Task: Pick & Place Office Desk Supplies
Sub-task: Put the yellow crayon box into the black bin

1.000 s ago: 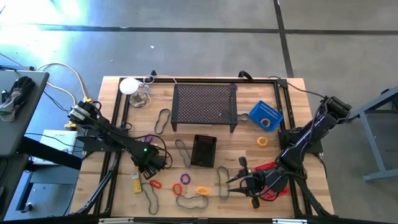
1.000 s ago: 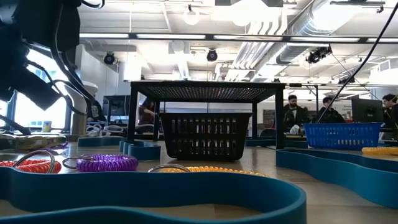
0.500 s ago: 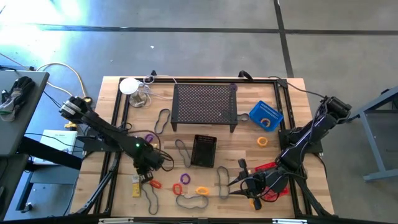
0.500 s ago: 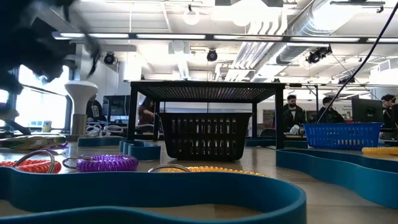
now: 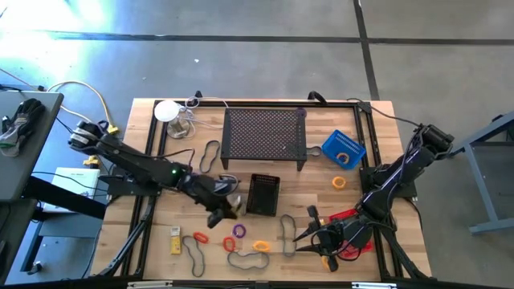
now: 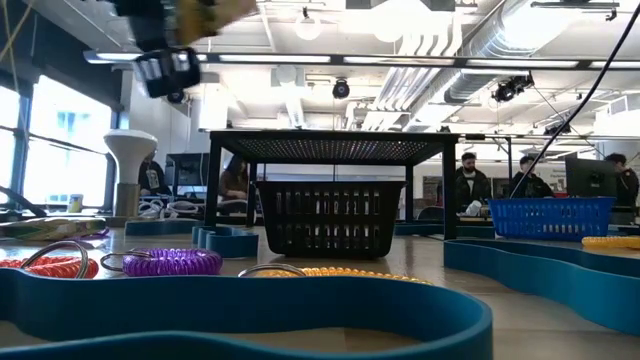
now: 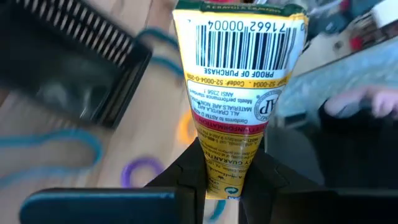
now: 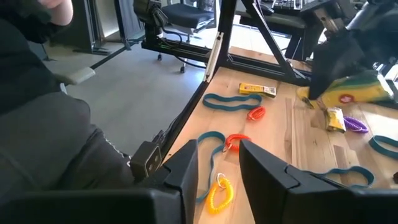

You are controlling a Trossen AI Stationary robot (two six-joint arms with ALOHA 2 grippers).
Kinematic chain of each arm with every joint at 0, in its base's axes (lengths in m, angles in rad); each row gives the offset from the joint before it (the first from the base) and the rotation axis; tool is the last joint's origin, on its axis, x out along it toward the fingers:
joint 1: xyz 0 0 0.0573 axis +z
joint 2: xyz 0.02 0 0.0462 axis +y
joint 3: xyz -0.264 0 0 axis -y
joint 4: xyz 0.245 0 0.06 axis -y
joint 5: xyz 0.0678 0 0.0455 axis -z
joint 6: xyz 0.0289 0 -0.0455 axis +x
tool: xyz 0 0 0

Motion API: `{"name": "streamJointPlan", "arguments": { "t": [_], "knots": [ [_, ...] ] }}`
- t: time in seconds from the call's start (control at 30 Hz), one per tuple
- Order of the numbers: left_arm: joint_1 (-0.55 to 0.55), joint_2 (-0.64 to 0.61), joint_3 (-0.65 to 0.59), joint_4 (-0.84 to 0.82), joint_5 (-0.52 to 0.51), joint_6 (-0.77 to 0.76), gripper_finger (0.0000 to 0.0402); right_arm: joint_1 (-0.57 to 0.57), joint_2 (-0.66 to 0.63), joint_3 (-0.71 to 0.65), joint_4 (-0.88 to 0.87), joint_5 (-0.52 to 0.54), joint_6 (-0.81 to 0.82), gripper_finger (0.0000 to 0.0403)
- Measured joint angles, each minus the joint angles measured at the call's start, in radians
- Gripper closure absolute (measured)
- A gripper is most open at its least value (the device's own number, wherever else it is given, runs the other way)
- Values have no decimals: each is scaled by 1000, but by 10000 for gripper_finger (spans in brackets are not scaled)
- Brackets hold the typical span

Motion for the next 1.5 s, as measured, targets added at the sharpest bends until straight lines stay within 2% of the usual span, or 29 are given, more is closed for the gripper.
{"name": "streamJointPlan", "arguments": {
  "t": [0.27,0.5,1.33,1.5],
  "knots": [
    [86,152,-1,204,-1,-24,336,0,4,0,-2,-3,0,309],
    [146,223,-2,232,-3,-27,336,0,9,0,-2,-3,0,309],
    [145,234,1,253,-118,163,336,0,9,0,1,-3,0,309],
    [144,263,33,230,-129,176,336,0,9,0,0,-3,0,309]
  ]
}}
